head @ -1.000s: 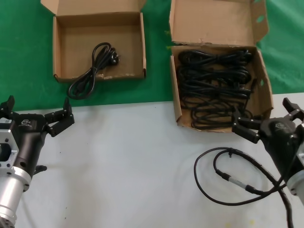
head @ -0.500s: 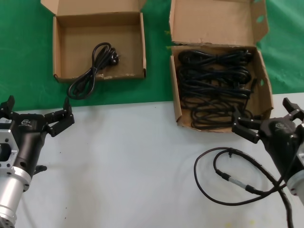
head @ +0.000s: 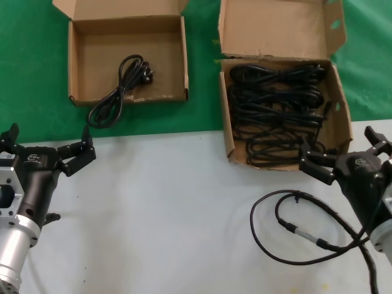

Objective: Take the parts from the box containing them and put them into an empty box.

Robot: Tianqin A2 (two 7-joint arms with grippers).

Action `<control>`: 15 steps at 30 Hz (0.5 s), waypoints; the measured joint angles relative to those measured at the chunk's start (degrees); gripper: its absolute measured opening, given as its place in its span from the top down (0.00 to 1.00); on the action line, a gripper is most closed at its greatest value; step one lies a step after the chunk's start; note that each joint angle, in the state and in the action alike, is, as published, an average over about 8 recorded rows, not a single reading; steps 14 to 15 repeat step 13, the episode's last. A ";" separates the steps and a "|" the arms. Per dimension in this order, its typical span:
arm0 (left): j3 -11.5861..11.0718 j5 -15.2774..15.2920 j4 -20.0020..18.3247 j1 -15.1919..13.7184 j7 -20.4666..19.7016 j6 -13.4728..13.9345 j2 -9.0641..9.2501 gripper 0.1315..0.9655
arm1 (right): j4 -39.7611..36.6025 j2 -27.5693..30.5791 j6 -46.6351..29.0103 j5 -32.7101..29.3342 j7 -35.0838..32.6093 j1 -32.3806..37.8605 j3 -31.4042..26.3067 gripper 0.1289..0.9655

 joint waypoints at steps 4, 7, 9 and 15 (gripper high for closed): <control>0.00 0.00 0.00 0.00 0.00 0.00 0.00 0.00 | 0.00 0.00 0.00 0.00 0.00 0.00 0.00 0.00; 0.00 0.00 0.00 0.00 0.00 0.00 0.00 0.00 | 0.00 0.00 0.00 0.00 0.00 0.00 0.00 0.00; 0.00 0.00 0.00 0.00 0.00 0.00 0.00 0.00 | 0.00 0.00 0.00 0.00 0.00 0.00 0.00 0.00; 0.00 0.00 0.00 0.00 0.00 0.00 0.00 0.00 | 0.00 0.00 0.00 0.00 0.00 0.00 0.00 0.00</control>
